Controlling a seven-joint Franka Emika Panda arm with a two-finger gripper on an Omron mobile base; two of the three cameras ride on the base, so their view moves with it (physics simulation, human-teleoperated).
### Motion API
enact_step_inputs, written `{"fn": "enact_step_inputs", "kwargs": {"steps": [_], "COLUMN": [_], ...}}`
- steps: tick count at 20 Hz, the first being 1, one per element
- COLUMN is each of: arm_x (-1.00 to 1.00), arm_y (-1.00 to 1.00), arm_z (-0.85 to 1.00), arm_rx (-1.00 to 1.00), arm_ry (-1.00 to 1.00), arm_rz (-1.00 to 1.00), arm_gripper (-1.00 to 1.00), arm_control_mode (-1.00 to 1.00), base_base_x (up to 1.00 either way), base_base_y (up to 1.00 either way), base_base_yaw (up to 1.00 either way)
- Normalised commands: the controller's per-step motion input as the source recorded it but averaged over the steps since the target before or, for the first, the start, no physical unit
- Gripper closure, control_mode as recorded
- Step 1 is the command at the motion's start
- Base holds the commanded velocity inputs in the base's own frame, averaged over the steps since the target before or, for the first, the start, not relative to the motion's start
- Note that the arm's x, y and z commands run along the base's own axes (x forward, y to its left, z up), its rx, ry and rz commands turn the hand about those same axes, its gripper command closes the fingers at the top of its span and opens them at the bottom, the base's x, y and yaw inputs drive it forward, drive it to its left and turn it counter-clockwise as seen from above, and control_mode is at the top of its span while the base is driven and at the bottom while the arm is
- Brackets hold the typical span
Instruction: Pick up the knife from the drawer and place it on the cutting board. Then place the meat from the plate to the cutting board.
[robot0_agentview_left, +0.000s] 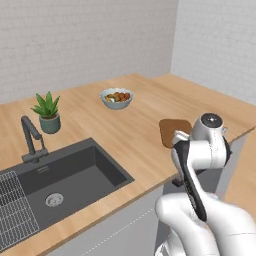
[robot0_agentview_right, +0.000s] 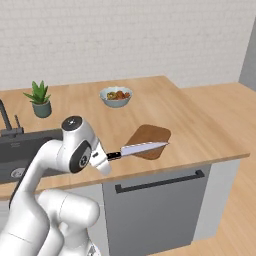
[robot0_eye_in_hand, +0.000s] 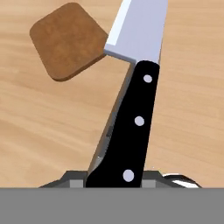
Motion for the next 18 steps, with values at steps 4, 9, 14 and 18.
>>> {"fn": "enact_step_inputs", "kwargs": {"steps": [4, 9, 14, 18], "arm_x": [0.92, 0.88, 0.75, 0.59], "arm_y": [-0.03, 0.0, -0.18, -0.32], "arm_z": [-0.19, -0.06, 0.0, 0.0], "arm_rx": [0.0, 0.0, 0.0, 0.0], "arm_ry": [0.08, 0.13, 0.18, 0.16], "arm_rz": [0.2, 0.23, 0.17, 0.07], "arm_gripper": [1.0, 1.0, 1.0, 1.0], "arm_control_mode": [-1.0, -1.0, -1.0, -1.0], "base_base_x": [0.0, 0.0, 0.0, 0.0], "base_base_y": [0.0, 0.0, 0.0, 0.0], "base_base_yaw": [0.0, 0.0, 0.0, 0.0]}}
